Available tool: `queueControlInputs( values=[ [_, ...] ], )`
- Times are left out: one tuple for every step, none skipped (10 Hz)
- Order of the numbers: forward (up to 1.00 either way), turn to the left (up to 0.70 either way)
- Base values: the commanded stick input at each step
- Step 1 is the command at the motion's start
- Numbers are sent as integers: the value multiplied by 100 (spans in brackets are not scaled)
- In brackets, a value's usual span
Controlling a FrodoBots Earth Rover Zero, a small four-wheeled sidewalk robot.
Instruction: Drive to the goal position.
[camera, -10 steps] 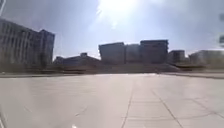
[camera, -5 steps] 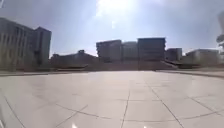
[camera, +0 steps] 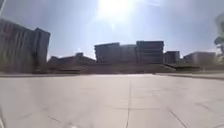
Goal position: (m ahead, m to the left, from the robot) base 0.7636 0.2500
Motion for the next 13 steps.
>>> queueControlInputs(
  values=[
    [100, 6],
    [100, 6],
    [100, 6],
    [100, 6],
    [100, 6],
    [100, 6],
    [100, 6],
    [100, 6],
    [100, 6],
    [100, 6],
    [100, 6],
    [100, -5],
    [100, -23]
  ],
)
